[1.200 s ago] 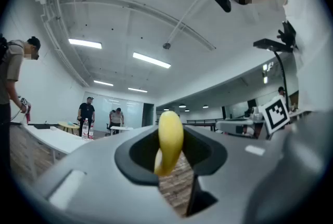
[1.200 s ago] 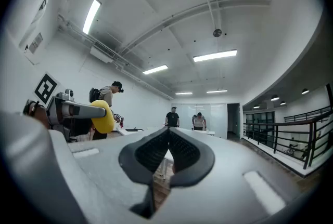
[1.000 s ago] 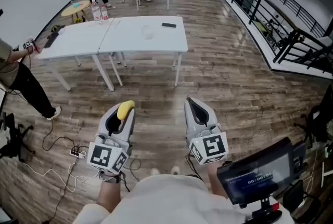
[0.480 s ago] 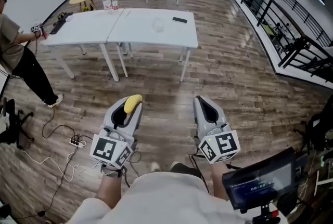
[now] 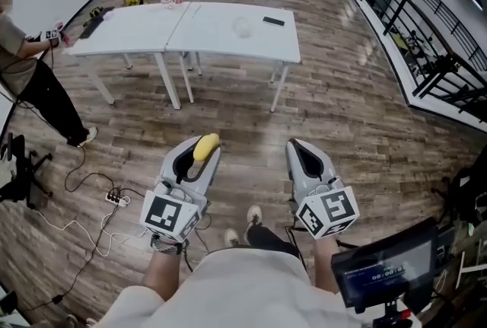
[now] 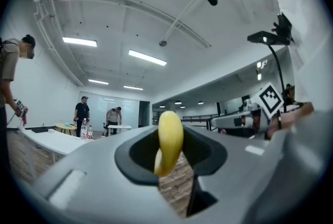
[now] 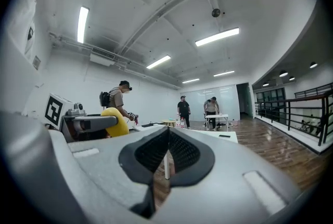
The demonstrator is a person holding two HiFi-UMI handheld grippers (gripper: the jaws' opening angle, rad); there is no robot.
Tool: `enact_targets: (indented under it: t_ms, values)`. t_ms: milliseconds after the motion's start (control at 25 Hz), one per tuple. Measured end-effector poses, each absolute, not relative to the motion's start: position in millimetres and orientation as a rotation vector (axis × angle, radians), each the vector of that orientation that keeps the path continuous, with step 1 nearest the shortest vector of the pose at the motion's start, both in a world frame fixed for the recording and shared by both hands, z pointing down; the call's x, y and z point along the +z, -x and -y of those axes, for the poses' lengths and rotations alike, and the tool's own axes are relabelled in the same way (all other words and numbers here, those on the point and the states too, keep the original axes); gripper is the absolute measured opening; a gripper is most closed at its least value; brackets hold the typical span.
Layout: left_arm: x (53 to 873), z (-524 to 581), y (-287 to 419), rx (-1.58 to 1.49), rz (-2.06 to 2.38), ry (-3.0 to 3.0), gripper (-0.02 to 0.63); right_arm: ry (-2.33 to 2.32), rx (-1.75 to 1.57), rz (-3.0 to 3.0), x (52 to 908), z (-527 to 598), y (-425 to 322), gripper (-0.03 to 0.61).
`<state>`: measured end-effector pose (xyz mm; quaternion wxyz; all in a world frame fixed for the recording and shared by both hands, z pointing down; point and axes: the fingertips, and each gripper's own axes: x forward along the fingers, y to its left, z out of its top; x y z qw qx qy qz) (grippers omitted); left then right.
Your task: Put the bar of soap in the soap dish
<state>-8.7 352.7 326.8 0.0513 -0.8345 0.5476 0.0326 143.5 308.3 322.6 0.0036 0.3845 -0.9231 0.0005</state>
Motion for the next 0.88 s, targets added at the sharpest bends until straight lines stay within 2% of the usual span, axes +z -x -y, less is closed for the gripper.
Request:
enact_targets:
  t_ms: [360, 880]
  values:
    - [335.6, -347.1, -0.4, 0.095, -1.645, 2.604, 0.135, -1.171, 0.13, 2.9, 335.7, -309.3, -141.3, 0.003]
    - [331.7, -311.5, 13.0, 0.158, -1.639, 2.625, 0.135, -1.19, 0.055, 2.917, 330.3, -260.4, -131.4, 0.003]
